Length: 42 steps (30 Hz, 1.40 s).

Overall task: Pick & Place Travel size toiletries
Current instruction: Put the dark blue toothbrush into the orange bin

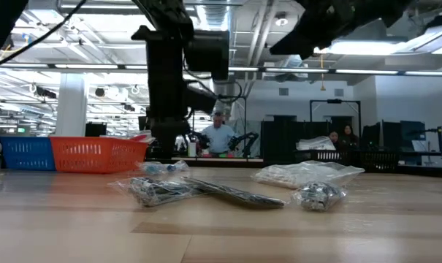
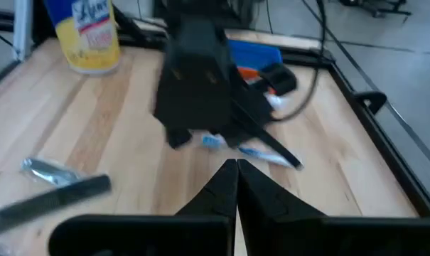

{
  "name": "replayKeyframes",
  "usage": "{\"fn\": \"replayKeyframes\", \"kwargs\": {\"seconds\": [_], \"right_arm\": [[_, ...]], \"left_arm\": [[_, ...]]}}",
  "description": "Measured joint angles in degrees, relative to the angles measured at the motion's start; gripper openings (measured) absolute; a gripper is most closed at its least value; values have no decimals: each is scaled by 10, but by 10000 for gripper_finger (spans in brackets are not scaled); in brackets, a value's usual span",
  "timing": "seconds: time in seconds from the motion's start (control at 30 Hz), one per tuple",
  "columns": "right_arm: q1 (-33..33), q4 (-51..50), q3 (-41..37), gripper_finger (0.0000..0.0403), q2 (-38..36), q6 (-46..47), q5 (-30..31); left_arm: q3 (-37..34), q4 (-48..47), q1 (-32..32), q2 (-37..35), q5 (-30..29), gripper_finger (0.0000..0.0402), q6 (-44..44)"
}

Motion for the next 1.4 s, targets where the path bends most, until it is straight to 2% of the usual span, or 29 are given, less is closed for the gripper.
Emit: {"fn": "replayKeyframes", "kwargs": {"seconds": [0.1, 0.2, 0.37, 0.53, 0.7, 0.8, 0.9, 1.03, 1.2, 1.4], "right_arm": [[3, 4, 1, 1, 4, -2, 0], [2, 22, 2, 1, 21, -4, 0], [1, 55, 2, 1, 61, -6, 0], [2, 63, 0, 1, 80, -6, 0], [-3, 63, 1, 1, 77, -5, 0], [-7, 45, 1, 4, 77, -6, 0], [-7, 14, 1, 11, 78, -6, 0], [-10, -19, 1, 28, 78, -4, 0], [-35, -21, 1, 64, 78, 65, 26], [-59, 1, 1, 148, 79, 116, 31]], "left_arm": [[1, -11, 1, 3, -33, 0, -2], [-5, -14, 3, -4, -41, 0, -20], [-24, -11, 28, -2, 31, 0, -61], [-51, 1, 40, -1, 49, 0, -64], [-58, 70, 40, -2, 89, 0, -11], [-51, 149, 31, -1, 106, 0, 22], [-45, 158, 24, -5, 97, 0, 25], [-43, 155, 17, -36, 56, 0, 2], [-58, 155, 15, -95, 53, 0, -81], [-108, 153, -2, -171, 62, 0, -147]]}}
